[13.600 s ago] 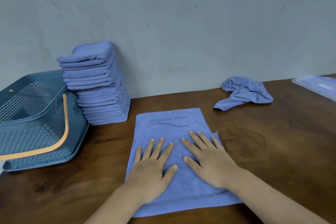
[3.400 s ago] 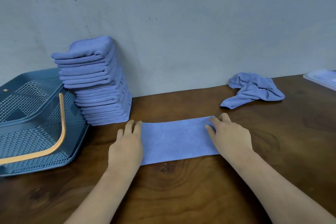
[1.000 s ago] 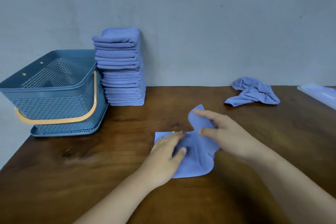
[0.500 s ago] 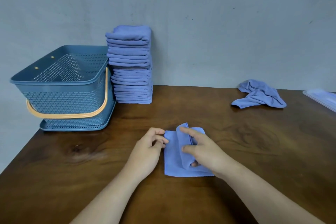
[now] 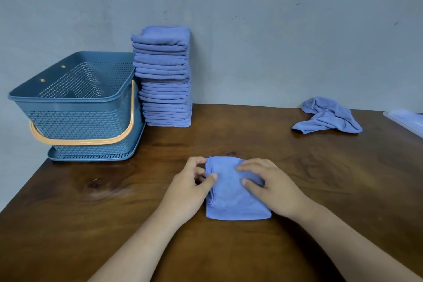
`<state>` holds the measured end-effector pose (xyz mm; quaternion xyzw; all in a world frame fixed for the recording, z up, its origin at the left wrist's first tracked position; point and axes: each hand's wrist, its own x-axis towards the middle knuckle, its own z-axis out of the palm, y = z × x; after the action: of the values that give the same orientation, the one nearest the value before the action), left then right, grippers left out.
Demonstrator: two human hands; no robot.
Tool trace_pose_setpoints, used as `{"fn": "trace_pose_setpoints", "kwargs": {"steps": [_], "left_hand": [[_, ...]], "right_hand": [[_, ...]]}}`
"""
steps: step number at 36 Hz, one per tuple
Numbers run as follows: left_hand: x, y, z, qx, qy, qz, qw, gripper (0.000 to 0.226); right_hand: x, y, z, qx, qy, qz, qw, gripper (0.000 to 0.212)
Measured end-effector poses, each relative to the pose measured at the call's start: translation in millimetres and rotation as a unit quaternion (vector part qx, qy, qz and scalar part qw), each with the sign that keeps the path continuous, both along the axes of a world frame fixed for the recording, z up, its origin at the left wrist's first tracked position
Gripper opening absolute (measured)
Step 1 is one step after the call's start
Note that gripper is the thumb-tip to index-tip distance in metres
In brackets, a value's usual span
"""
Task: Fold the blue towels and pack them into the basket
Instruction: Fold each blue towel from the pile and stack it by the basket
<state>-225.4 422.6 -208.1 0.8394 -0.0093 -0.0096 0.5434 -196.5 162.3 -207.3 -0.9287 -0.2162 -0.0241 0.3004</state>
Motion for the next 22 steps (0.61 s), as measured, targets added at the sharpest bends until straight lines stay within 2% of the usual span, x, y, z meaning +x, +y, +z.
{"fn": "trace_pose_setpoints", "kwargs": {"steps": [6,11,16,18,20,22], "left_hand": [[0.9,-1.5,-10.7,0.056,-0.016,-0.016,0.998,0.051],[1.5,-3.8,-13.2,0.068,-0.029,-0.004,0.997,0.046],[2.1,-6.7,-11.4,0.073,-0.047,0.018,0.996,0.059],[1.6,-6.4,-6.3,0.099,-0.103,0.04,0.989,0.056],[-0.8,-11.3,0.7,0.162,-0.182,-0.007,0.97,0.051],[-4.8,-19.1,2.4,0.228,-0.18,-0.085,0.953,0.052]], "right_hand": [[-12.0,3.9,-9.6,-0.082,0.005,0.047,0.995,0.061],[-21.2,-0.3,-2.6,-0.168,0.058,0.073,0.981,0.06],[-20.7,-0.3,1.4,-0.193,0.057,0.086,0.976,0.06],[-21.3,0.0,2.3,-0.18,0.055,0.078,0.979,0.061],[-22.5,3.6,2.6,-0.168,0.052,0.068,0.982,0.068],[-24.4,8.8,0.6,-0.175,0.047,0.061,0.982,0.082]]}}
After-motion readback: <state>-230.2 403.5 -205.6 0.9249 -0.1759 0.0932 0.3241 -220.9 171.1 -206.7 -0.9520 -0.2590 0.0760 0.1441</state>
